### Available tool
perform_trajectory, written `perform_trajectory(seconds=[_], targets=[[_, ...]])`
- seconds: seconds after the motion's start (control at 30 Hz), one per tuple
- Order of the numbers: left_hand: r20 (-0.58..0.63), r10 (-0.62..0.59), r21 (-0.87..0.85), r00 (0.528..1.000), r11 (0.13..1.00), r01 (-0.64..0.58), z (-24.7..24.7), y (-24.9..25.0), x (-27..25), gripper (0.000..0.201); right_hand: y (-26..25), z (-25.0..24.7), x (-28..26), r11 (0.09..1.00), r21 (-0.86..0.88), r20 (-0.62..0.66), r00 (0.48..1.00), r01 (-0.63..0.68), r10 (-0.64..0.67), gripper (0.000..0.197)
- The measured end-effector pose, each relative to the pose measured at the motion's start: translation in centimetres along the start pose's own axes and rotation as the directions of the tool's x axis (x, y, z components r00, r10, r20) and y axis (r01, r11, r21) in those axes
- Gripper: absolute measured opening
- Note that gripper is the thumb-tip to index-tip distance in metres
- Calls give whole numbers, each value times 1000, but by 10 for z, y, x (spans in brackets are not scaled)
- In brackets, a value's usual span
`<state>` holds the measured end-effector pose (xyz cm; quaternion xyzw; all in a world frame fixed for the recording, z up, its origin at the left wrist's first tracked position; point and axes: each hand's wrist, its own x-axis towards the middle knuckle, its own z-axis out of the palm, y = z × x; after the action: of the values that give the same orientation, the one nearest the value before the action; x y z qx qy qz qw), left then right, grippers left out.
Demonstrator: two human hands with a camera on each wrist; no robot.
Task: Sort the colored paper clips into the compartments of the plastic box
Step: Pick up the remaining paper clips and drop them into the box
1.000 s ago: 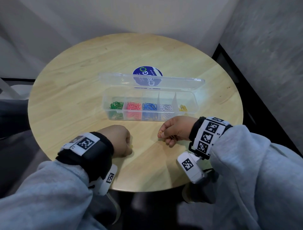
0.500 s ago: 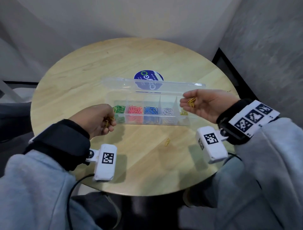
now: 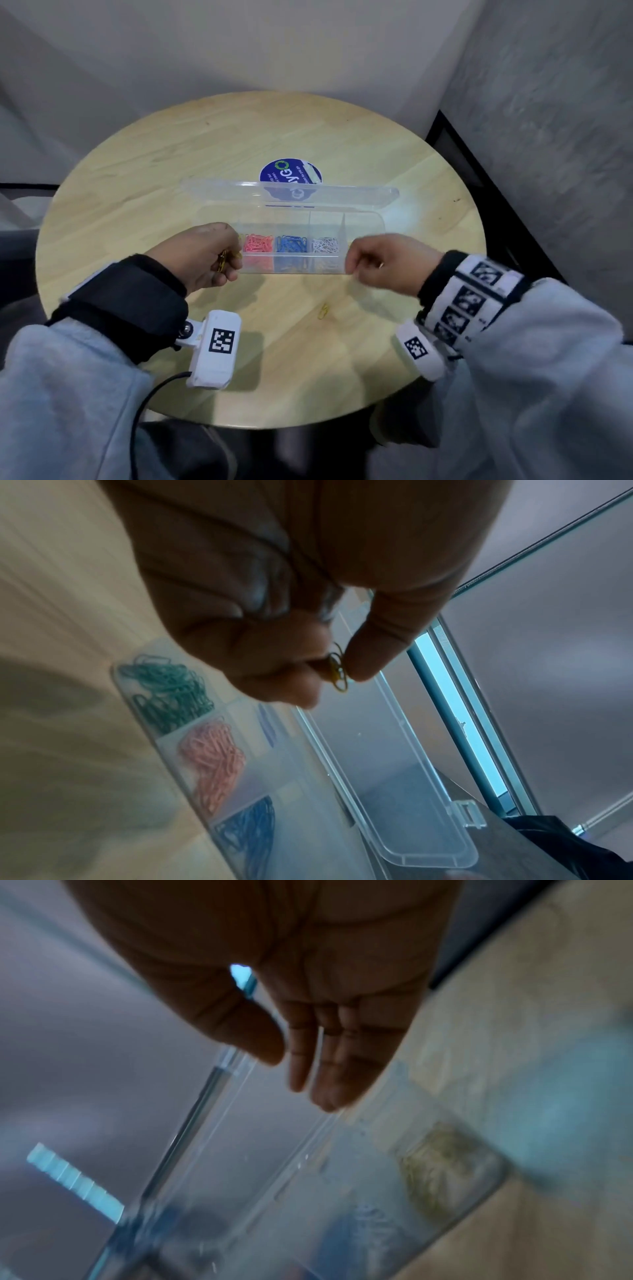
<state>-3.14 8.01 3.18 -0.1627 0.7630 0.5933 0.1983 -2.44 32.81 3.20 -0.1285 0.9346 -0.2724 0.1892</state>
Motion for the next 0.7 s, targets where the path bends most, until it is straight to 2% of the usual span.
perform_trajectory(seconds=[0.07, 0.13, 0.23, 0.33, 0.47, 0.6, 0.7], targets=[[-7, 5, -5, 1000, 1000, -5, 4, 4, 1, 23, -4, 18, 5, 975, -211, 202, 979, 72, -28, 24], [-8, 6, 11, 1000, 1000, -6, 10, 6, 1, 23, -6, 35, 15, 938, -335, 304, 952, 92, 15, 31], [-8, 4, 47, 1000, 999, -4, 16, 6, 2, 23, -8, 47, 30, 895, -429, 329, 944, 125, 26, 36], [-3, -2, 71, 1000, 997, 3, 18, 5, 4, 24, -10, 47, 37, 877, -450, 343, 939, 168, -4, 23], [6, -5, 99, 1000, 995, 5, 19, 4, 7, 26, -6, 43, 39, 898, -420, 347, 937, 132, 25, 9], [14, -6, 129, 1000, 992, 4, 19, 3, 8, 24, -4, 46, 38, 870, -480, 356, 932, 113, 75, 12], [13, -11, 168, 1000, 986, 9, 17, 2, 8, 23, -5, 26, 29, 930, -361, 297, 954, 63, 51, 18]])
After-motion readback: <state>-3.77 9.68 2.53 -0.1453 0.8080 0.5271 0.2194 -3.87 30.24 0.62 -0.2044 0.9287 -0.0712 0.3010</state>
